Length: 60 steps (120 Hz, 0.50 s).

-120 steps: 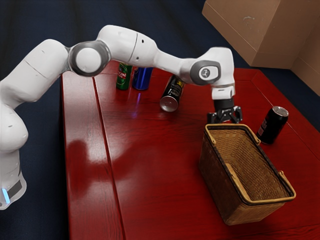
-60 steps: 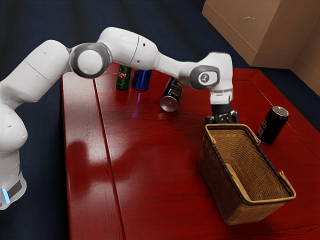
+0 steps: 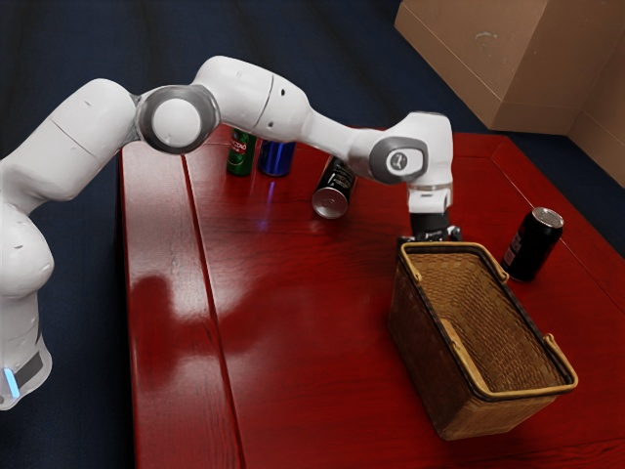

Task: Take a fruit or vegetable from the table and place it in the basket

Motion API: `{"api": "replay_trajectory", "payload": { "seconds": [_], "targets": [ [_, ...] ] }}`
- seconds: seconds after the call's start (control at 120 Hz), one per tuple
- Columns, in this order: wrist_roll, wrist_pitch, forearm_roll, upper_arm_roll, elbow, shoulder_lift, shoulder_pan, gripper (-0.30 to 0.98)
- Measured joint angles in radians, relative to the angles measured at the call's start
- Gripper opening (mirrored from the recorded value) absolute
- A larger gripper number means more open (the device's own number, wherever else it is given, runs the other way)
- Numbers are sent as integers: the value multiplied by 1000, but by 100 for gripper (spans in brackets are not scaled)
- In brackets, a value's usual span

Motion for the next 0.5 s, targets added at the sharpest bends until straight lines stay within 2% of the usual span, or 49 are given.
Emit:
{"api": "replay_trajectory", "payload": {
  "seconds": [0.5],
  "targets": [
    [-4,16,0,0,-14,0,-11,69]
  ]
}}
